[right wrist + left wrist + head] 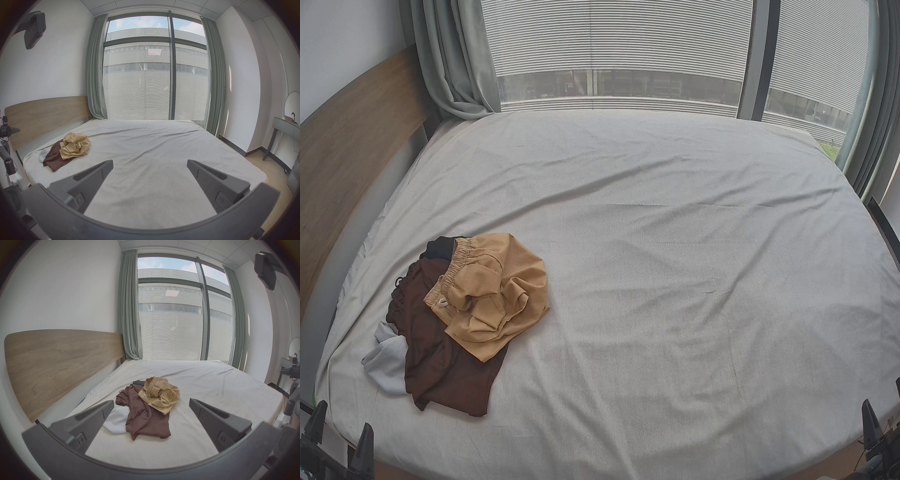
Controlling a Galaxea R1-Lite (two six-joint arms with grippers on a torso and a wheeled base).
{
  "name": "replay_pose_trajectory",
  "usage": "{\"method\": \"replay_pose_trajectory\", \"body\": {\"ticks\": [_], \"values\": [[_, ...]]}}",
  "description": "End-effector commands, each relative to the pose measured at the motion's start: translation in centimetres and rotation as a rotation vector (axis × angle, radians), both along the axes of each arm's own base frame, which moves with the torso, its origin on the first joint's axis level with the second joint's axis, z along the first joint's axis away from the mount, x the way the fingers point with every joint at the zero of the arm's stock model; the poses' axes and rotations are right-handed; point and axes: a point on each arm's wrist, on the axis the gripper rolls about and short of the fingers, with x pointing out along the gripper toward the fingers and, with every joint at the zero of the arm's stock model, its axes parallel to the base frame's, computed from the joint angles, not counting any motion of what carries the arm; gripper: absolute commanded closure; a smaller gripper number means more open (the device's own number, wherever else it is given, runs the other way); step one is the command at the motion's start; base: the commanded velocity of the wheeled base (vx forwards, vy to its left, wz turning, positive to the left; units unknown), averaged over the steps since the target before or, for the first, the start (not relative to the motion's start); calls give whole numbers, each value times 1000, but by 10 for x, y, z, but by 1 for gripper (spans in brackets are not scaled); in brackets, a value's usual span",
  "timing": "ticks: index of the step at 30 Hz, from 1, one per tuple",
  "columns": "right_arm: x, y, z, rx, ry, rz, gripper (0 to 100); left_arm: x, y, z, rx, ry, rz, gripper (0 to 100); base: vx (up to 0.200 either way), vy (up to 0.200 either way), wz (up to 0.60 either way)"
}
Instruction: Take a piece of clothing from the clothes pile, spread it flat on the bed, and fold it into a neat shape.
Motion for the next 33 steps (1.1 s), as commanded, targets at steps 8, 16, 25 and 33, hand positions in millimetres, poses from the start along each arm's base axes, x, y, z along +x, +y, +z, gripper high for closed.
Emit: {"method": "replay_pose_trajectory", "body": {"ticks": [8,16,25,33], "values": [[0,0,-5,0,1,0,0,0,0,-5,-2,-3,1,0,0,0,0],[0,0,-5,-2,1,2,0,0,0,-5,-4,-3,2,0,0,0,0],[0,0,-5,-2,1,2,0,0,0,-3,-5,-21,2,0,0,0,0],[0,0,-5,-2,1,3,0,3,1,63,-11,-156,13,0,0,0,0]]}}
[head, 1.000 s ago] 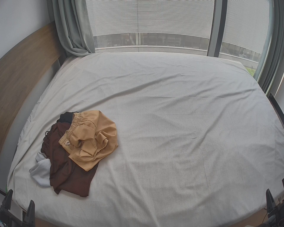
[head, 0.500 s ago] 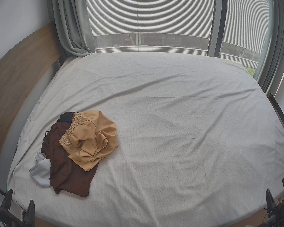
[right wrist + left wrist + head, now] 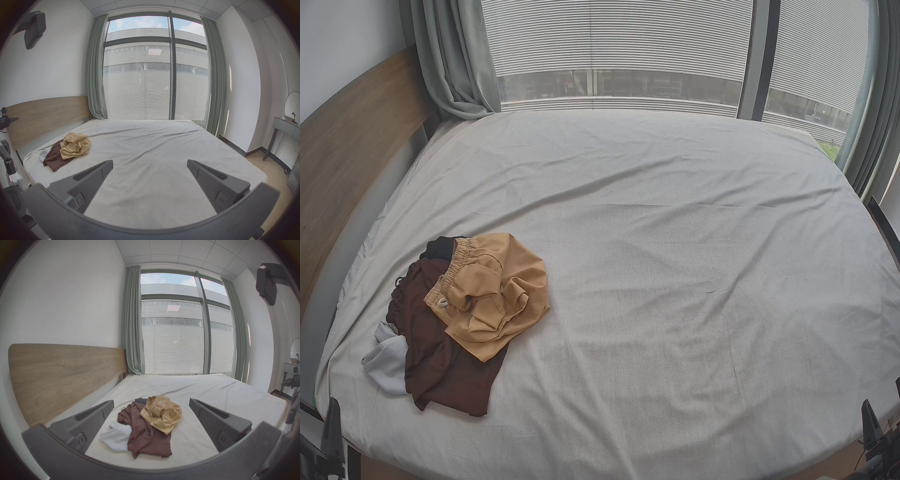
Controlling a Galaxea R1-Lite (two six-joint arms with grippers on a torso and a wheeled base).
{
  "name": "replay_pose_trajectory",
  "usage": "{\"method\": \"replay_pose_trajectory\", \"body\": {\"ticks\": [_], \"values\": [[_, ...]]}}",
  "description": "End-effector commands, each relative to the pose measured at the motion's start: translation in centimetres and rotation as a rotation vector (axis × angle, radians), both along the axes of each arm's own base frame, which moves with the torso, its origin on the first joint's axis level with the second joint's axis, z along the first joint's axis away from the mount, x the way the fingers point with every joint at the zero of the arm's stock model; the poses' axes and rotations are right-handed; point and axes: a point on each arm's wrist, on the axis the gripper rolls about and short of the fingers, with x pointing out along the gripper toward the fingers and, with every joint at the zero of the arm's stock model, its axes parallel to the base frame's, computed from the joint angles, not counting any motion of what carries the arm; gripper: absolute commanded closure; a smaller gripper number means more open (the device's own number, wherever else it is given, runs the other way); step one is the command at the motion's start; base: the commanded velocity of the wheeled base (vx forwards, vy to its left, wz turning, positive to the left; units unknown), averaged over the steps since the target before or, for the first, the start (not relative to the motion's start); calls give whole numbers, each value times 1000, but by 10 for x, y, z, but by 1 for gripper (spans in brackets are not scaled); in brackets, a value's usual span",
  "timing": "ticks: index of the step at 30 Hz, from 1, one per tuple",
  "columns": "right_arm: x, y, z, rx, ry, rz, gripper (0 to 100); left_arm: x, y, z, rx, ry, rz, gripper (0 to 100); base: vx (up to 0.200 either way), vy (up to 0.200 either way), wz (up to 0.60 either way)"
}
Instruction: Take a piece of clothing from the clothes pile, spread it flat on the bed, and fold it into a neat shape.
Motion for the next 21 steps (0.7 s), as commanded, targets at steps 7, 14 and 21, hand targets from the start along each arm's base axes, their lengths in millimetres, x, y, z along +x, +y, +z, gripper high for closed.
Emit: {"method": "replay_pose_trajectory", "body": {"ticks": [7,14,21], "values": [[0,0,-5,0,1,-1,0,43,-2,63,-255,155,-169,0,0,0,0],[0,0,-5,0,1,-1,0,73,-8,72,-256,272,-207,0,0,0,0],[0,0,-5,0,1,-1,0,95,-11,82,-260,327,-203,0,0,0,0]]}}
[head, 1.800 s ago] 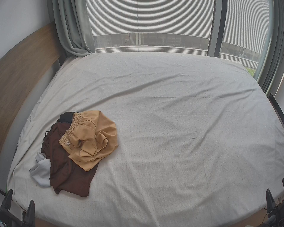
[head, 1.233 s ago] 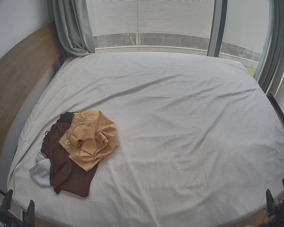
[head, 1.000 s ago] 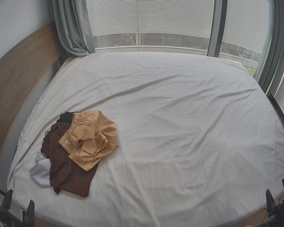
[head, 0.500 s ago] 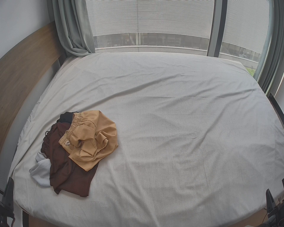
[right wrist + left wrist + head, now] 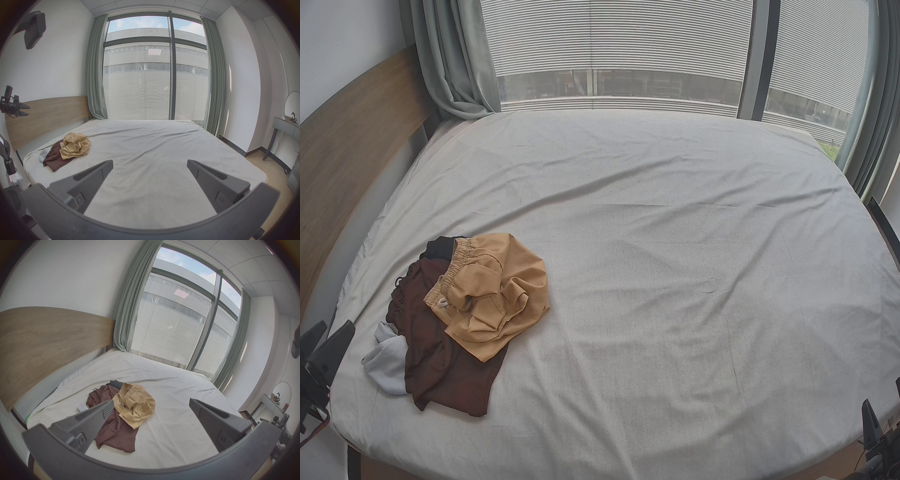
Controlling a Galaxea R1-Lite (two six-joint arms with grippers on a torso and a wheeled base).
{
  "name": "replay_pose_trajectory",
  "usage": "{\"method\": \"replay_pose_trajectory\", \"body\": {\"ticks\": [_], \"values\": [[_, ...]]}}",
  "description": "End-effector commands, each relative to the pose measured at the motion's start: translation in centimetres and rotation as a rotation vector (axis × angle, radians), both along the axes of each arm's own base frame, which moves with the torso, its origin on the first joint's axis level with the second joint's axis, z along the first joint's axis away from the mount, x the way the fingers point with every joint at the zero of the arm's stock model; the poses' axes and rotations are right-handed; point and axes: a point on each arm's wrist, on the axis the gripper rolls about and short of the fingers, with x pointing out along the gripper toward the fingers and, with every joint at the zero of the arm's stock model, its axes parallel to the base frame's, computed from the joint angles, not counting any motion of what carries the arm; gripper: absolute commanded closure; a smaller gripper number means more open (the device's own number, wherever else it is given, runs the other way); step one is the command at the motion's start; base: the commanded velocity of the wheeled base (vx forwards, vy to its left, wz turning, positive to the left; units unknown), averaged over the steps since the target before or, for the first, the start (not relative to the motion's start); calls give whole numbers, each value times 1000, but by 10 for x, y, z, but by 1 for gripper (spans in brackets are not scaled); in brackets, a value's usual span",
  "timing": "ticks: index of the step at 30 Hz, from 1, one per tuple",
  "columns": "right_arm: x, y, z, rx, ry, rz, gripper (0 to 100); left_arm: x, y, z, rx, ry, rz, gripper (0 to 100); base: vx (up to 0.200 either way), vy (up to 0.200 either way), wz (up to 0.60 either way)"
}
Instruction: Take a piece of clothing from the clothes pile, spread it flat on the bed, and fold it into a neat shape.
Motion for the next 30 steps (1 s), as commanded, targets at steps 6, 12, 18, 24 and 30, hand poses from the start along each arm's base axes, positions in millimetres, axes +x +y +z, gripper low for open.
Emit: {"method": "replay_pose_trajectory", "body": {"ticks": [6,12,18,24,30], "values": [[0,0,-5,-1,1,0,0,46,-8,10,6,144,-60,0,0,0,0],[0,0,-5,-1,1,0,0,69,-11,21,3,177,-88,0,0,0,0],[0,0,-5,2,1,0,0,91,-14,23,4,212,-108,0,0,0,0],[0,0,-5,3,1,0,0,121,-17,27,-6,197,-135,0,0,0,0],[0,0,-5,6,1,-1,0,146,-20,23,-16,177,-168,0,0,0,0]]}}
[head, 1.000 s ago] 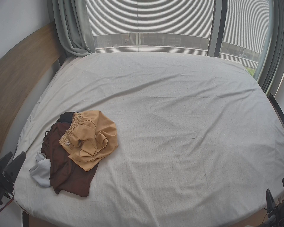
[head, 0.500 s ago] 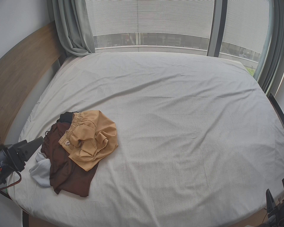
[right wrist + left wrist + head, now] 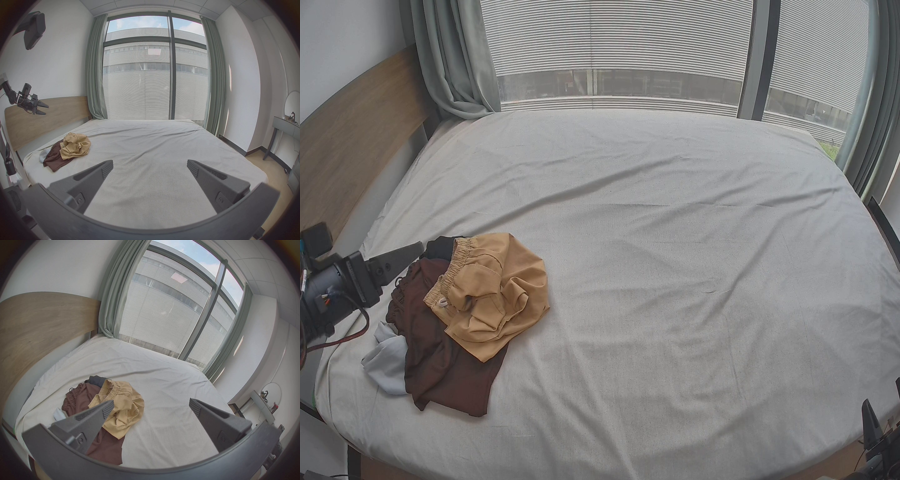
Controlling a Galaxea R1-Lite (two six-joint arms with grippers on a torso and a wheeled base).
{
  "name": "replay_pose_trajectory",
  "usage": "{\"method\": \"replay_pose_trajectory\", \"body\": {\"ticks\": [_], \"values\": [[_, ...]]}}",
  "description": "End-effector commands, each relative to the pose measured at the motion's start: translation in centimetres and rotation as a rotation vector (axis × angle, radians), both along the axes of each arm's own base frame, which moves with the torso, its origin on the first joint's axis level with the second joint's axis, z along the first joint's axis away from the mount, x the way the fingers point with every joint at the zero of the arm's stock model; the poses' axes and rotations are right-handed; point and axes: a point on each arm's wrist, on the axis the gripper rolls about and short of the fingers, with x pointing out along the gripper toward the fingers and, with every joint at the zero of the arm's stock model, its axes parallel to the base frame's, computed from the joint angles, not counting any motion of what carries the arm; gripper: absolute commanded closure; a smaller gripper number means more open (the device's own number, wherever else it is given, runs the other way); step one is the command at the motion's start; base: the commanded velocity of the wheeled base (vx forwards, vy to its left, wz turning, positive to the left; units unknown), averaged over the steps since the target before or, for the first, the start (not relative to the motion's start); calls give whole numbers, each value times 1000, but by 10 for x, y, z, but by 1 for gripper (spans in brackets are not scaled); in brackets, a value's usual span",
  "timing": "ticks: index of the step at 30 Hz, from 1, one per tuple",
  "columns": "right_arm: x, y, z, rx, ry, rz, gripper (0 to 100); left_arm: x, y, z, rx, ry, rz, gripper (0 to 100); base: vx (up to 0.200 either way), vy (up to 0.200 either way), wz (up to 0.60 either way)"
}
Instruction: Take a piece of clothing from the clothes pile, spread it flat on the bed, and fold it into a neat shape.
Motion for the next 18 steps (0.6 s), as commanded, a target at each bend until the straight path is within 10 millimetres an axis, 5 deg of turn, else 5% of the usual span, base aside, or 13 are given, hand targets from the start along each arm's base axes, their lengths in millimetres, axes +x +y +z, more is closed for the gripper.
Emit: {"method": "replay_pose_trajectory", "body": {"ticks": [1,18], "values": [[0,0,-5,4,1,-2,0,30,-3,-12,0,54,-15,0,0,0,0],[0,0,-5,4,1,0,0,72,36,-42,-73,135,-41,0,0,0,0]]}}
